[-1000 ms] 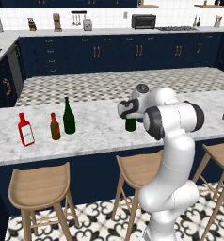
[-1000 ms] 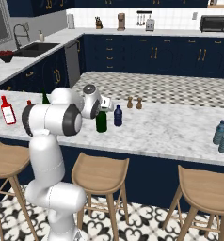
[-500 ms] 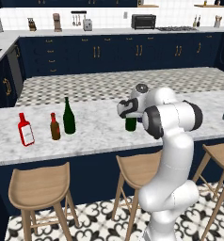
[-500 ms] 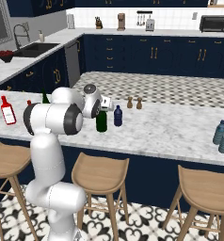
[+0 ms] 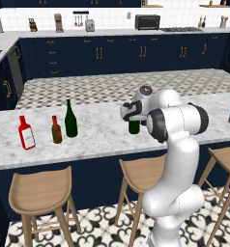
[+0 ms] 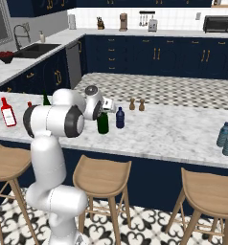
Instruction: Move the plastic bottles in the middle to the plastics group, and the glass bottles in the middle to the glass group.
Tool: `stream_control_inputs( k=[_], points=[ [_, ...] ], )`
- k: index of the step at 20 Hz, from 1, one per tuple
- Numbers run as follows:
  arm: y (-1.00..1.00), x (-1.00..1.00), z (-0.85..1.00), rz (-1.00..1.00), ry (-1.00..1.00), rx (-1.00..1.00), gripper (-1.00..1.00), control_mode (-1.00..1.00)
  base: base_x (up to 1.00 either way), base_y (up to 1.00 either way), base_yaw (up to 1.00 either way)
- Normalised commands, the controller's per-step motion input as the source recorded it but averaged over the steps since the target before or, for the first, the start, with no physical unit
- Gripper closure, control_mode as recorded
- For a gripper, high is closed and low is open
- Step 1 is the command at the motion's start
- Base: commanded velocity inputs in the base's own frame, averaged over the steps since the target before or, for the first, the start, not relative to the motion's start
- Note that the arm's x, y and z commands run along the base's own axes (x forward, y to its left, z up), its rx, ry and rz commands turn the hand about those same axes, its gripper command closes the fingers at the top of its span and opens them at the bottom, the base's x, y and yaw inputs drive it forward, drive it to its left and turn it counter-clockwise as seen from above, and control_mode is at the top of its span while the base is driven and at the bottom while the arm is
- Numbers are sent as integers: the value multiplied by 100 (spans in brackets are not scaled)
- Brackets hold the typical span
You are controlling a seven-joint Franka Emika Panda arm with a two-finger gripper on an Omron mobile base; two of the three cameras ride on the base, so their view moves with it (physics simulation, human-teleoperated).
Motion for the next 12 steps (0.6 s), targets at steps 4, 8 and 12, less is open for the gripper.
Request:
stream_control_inputs(
  k=[4,8,12],
  points=[
    [17,-43,34,6,-8,7,100,-100,0,0,0],
    [69,-41,31,16,-3,4,100,-100,0,0,0],
    [98,-21,2,18,-2,0,100,-100,0,0,0]
  ],
)
